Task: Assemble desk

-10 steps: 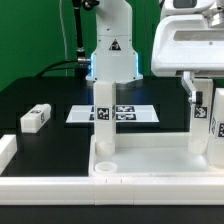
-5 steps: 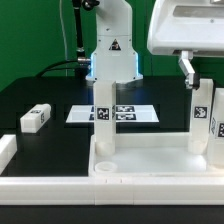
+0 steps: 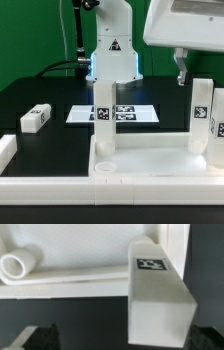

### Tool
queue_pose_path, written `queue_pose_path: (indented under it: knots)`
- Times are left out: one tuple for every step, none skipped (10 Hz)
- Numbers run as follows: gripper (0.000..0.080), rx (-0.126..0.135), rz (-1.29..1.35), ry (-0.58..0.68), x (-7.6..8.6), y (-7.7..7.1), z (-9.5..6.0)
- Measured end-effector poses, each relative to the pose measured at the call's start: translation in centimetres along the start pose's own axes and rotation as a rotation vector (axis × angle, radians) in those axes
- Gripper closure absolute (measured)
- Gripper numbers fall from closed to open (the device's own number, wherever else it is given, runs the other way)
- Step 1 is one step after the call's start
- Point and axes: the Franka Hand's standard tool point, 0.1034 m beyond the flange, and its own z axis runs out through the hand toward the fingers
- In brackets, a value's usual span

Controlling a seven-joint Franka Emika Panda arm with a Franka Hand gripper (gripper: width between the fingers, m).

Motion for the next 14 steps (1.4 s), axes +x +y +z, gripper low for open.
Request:
queue_pose_path:
  knots:
    - [0.0151,0.007,0.011,-0.015,0.3,-0.1,0.1]
    - [0.0151,0.015,0.013,0.003,0.4,-0.3,0.4]
    - [0.0151,0.016,0.012,0.008,0.1,-0.8,0.9]
    - [0.0151,0.017,0.022,0.011,-0.1,-1.4,1.5]
    - [0.0151,0.018,0.029,0.006,-0.5,-2.1,1.9]
    - [0.0151,0.012,0.039,-0.007,-0.7,-2.5,1.8]
    - [0.0151,0.010,0.053,-0.018,-0.7,-2.8,1.6]
    - [0.0151,0.009,0.065,-0.016,-0.6,-2.6,1.7]
    - [0.0254,0.009,0.073,-0.016,-0.7,-2.6,1.7]
    - [0.0254,0.010,0.138,-0.017,-0.7,-2.6,1.7]
    - [0.0432,0.009,0.226,-0.018,-0.7,-2.6,1.7]
    - [0.0511,0.008,0.291,-0.018,-0.7,-2.5,1.7]
    - [0.0511,0.007,0.365,-0.019,-0.7,-2.5,1.8]
    - [0.0511,0.005,0.444,-0.019,-0.6,-2.4,1.8]
